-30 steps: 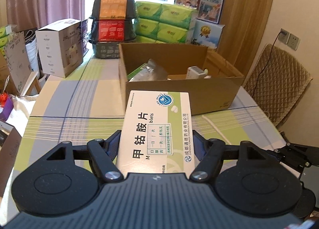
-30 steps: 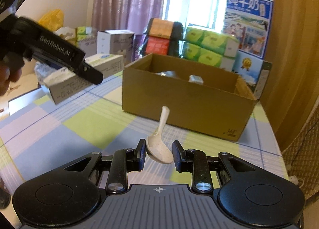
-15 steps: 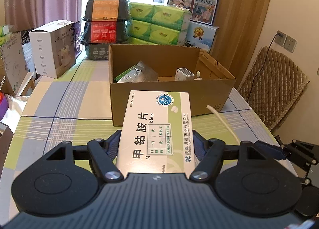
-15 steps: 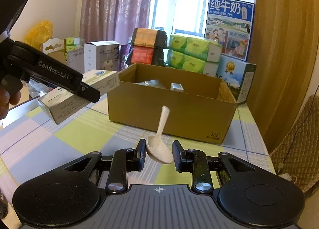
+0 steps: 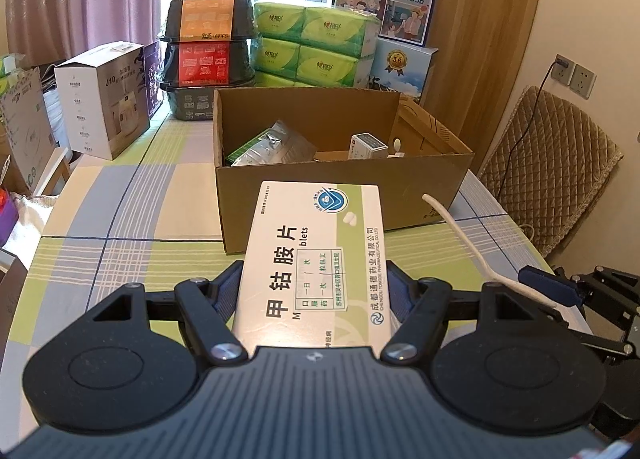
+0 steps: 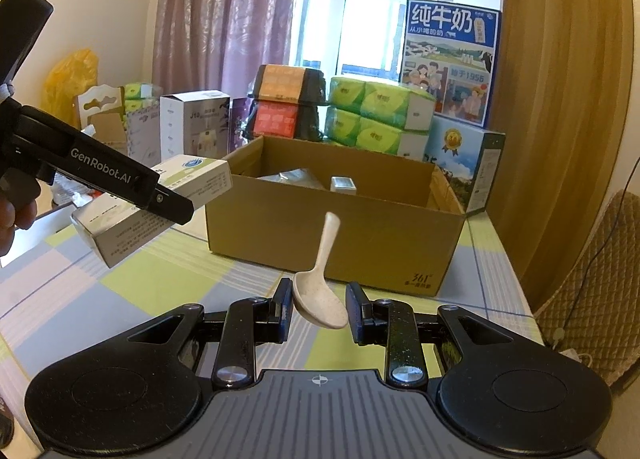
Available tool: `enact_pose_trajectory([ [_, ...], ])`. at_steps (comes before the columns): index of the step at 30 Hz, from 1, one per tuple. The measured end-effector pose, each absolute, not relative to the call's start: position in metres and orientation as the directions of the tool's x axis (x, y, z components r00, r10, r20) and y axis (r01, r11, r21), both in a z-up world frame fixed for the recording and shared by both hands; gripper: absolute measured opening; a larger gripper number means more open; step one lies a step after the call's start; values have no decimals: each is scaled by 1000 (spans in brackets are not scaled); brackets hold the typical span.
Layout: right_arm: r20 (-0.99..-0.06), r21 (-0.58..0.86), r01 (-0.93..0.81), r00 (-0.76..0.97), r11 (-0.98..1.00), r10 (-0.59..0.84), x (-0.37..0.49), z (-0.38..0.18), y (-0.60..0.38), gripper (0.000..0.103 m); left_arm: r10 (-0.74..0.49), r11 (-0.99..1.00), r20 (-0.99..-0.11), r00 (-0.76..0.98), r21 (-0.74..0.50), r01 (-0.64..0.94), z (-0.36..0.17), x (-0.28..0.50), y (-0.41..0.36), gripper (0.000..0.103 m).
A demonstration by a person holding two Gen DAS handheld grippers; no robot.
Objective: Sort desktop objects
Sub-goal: 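Lift and carry the medicine box and spoon over the cardboard box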
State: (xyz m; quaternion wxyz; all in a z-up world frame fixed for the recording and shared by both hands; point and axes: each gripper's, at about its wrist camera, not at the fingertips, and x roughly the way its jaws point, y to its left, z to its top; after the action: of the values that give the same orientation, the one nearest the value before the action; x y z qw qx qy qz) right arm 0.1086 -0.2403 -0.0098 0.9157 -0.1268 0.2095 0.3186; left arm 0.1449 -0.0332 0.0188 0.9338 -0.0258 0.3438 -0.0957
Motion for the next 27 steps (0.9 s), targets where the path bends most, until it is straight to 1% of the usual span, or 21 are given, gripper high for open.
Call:
enact_pose_trajectory([
  [7,-455,-98,-635,714,767,533,110,-6,-240,25,-196,980,-638,745,-115,160,19,145,-33,67],
  [16,-415,-85,-623,732,778,541,119,12,-239,25,-204,979,-631,748,-117,168,29,153,-33,67],
  [27,-383,-77,-601,755,796,533,166,44,-238,25,-216,975,-629,747,-91,205,48,195,-46,67],
])
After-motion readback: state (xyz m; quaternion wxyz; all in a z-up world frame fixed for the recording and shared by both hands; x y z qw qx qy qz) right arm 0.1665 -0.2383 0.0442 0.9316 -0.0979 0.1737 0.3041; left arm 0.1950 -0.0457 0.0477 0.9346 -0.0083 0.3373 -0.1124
